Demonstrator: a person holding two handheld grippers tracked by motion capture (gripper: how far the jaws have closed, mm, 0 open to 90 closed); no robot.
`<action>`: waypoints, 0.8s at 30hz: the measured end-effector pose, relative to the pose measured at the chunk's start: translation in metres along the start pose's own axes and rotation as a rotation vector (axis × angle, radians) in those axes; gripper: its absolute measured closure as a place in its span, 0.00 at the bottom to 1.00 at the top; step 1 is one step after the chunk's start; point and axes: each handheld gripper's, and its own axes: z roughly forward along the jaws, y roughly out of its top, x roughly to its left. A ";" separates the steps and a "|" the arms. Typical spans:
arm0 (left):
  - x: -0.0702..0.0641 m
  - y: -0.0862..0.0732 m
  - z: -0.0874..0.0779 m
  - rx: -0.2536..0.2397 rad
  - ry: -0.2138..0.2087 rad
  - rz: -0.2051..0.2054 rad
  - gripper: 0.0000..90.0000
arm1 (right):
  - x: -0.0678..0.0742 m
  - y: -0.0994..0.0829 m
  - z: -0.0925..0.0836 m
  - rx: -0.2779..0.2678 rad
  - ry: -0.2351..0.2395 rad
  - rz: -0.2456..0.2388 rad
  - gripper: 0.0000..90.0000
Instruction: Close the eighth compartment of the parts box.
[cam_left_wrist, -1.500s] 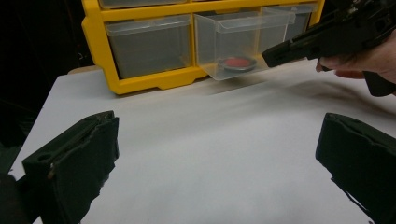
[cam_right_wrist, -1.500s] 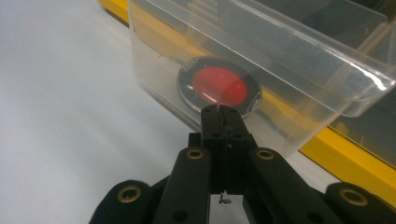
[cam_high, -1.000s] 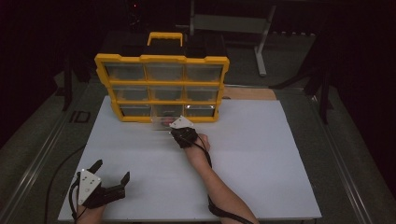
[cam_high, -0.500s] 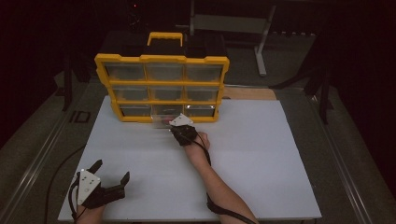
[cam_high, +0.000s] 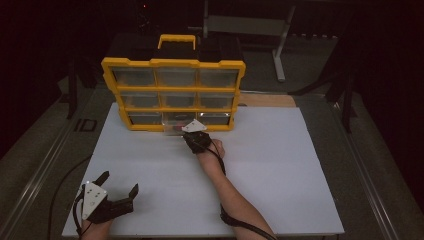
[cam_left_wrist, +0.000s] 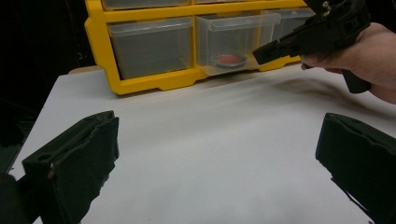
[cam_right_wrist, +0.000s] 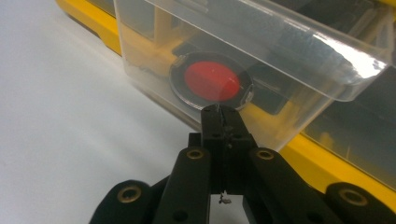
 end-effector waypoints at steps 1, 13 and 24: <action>0.000 0.000 0.000 0.000 0.000 0.000 0.00 | 0.000 0.000 0.000 0.000 0.000 0.000 1.00; 0.000 0.000 0.000 -0.001 -0.001 -0.001 0.00 | -0.005 0.004 0.005 0.003 -0.009 0.006 1.00; 0.000 0.000 0.000 -0.002 -0.003 -0.002 0.00 | -0.011 0.009 0.011 -0.002 -0.018 0.024 1.00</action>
